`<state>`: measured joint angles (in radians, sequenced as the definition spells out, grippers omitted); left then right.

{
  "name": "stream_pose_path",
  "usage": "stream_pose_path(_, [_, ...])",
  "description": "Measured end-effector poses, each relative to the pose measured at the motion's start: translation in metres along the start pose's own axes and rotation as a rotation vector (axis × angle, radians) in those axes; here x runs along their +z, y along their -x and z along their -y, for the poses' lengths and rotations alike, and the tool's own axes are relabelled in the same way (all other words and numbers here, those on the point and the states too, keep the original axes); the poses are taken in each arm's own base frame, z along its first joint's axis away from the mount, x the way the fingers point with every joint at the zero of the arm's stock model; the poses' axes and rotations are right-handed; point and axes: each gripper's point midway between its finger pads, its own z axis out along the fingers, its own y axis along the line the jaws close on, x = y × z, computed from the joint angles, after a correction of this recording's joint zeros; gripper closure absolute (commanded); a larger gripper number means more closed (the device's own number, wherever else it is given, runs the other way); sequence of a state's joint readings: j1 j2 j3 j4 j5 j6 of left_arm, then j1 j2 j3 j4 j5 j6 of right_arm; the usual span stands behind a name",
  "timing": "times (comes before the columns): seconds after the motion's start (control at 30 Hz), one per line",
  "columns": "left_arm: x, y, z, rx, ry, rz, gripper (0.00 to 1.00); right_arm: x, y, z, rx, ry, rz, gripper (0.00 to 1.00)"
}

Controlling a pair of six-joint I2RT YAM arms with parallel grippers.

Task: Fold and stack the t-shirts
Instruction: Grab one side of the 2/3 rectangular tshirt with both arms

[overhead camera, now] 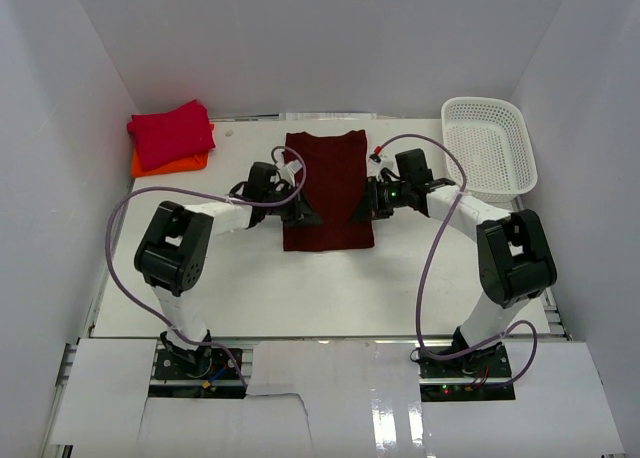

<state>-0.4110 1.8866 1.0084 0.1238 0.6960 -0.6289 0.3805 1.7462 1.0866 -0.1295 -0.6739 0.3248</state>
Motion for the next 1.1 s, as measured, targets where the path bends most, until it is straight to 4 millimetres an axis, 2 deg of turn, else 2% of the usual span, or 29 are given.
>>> stream_pose_path(0.03, [-0.007, 0.007, 0.005, 0.01, 0.008, 0.012, 1.0, -0.007, 0.003, -0.004, -0.013, -0.012, 0.013, 0.65])
stream_pose_path(0.13, [-0.032, 0.029, 0.024, 0.05, 0.021, 0.065, 1.0, -0.021, 0.005, -0.009, -0.036, -0.055, 0.027, 0.4])
stream_pose_path(0.17, [-0.043, 0.035, 0.03, 0.067, 0.026, 0.086, 0.98, -0.024, 0.005, -0.008, -0.037, -0.074, 0.026, 0.36])
stream_pose_path(0.2, [-0.051, 0.038, 0.033, 0.077, 0.035, 0.1, 0.86, -0.026, 0.003, -0.006, -0.035, -0.089, 0.021, 0.32])
stream_pose_path(0.23, [-0.059, 0.041, 0.035, 0.085, 0.048, 0.112, 0.7, -0.028, 0.001, -0.003, -0.03, -0.106, 0.016, 0.27])
stream_pose_path(0.3, [-0.073, 0.044, 0.032, 0.086, 0.081, 0.131, 0.38, -0.031, -0.005, 0.006, -0.01, -0.136, 0.004, 0.26])
stream_pose_path(0.33, [-0.079, 0.044, 0.027, 0.078, 0.105, 0.137, 0.34, -0.033, -0.009, 0.012, 0.007, -0.153, -0.004, 0.25])
stream_pose_path(0.4, [-0.086, 0.04, 0.013, 0.045, 0.152, 0.138, 0.32, -0.037, -0.018, 0.025, 0.043, -0.182, -0.018, 0.25])
stream_pose_path(0.57, [-0.105, 0.012, -0.037, -0.087, 0.253, 0.092, 0.3, -0.046, -0.041, 0.05, 0.121, -0.238, -0.052, 0.25])
stream_pose_path(0.67, [-0.112, 0.007, -0.053, -0.137, 0.274, 0.084, 0.3, -0.049, -0.047, 0.057, 0.143, -0.249, -0.058, 0.25])
stream_pose_path(0.8, [-0.11, 0.0, -0.062, -0.16, 0.276, 0.061, 0.3, -0.047, -0.054, 0.06, 0.159, -0.239, -0.067, 0.25])
stream_pose_path(1.0, [-0.11, -0.002, -0.061, -0.16, 0.268, 0.051, 0.31, -0.033, -0.066, 0.068, 0.189, -0.204, -0.084, 0.25])
stream_pose_path(1.1, [-0.11, -0.002, -0.061, -0.159, 0.268, 0.05, 0.31, -0.027, -0.066, 0.064, 0.204, -0.159, -0.071, 0.26])
